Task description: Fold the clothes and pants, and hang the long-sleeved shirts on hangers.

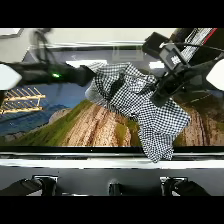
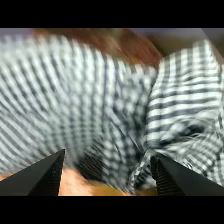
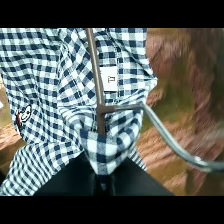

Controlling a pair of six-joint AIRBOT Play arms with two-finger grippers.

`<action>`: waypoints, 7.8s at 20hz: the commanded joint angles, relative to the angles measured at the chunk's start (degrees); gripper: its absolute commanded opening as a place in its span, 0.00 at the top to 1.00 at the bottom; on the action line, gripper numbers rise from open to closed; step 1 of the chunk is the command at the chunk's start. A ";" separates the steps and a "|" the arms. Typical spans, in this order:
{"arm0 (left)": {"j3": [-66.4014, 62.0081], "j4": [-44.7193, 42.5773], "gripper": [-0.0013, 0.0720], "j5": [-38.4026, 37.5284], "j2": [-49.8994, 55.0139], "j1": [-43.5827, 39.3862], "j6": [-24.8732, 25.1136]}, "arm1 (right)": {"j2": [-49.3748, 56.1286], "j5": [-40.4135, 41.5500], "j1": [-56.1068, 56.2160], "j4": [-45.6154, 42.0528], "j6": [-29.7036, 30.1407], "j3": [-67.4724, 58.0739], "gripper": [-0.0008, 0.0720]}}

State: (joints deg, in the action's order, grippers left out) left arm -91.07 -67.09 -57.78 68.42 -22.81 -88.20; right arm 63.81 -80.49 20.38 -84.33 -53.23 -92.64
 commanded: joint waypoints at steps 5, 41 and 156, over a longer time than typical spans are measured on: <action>-0.74 -1.16 0.15 -1.22 -2.56 8.13 8.76 | 3.78 8.22 0.07 5.33 14.99 -0.07 0.96; 12.09 15.91 0.96 -6.21 2.73 4.98 54.01 | 4.90 4.94 -0.24 15.41 25.46 -0.07 0.50; 12.15 18.05 0.23 13.25 -4.24 10.80 8.61 | 4.22 23.67 -73.40 -42.77 -76.41 -19.30 0.44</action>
State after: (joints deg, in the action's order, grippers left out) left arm -78.91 -49.01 -44.56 64.16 -11.75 -78.52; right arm 68.47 -54.65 -52.60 -129.10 -130.19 -111.92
